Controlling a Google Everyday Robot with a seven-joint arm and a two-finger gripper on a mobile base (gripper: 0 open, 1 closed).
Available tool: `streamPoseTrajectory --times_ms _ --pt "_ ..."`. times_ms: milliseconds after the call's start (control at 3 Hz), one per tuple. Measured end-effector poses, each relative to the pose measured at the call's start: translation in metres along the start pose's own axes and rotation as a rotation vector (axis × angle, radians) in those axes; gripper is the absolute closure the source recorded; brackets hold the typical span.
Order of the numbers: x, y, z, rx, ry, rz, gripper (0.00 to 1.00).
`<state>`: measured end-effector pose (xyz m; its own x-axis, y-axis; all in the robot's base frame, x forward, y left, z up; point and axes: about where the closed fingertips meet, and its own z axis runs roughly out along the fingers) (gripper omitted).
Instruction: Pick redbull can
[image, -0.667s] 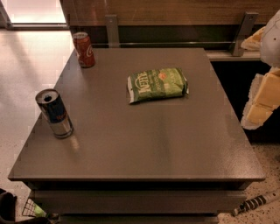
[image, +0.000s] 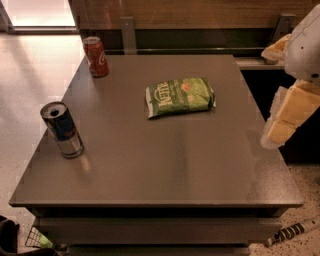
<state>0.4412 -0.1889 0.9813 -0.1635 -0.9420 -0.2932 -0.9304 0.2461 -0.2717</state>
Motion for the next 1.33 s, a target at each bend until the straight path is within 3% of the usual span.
streamPoseTrajectory --times_ms 333,667,1000,1333 --pt "-0.034 0.016 0.025 -0.01 -0.164 -0.022 0.0" --pt "-0.078 0.022 0.067 -0.02 -0.378 -0.063 0.0" --pt "-0.151 0.018 0.092 -0.01 -0.636 -0.08 0.0" --pt "-0.188 0.031 0.107 -0.026 -0.735 -0.028 0.0"
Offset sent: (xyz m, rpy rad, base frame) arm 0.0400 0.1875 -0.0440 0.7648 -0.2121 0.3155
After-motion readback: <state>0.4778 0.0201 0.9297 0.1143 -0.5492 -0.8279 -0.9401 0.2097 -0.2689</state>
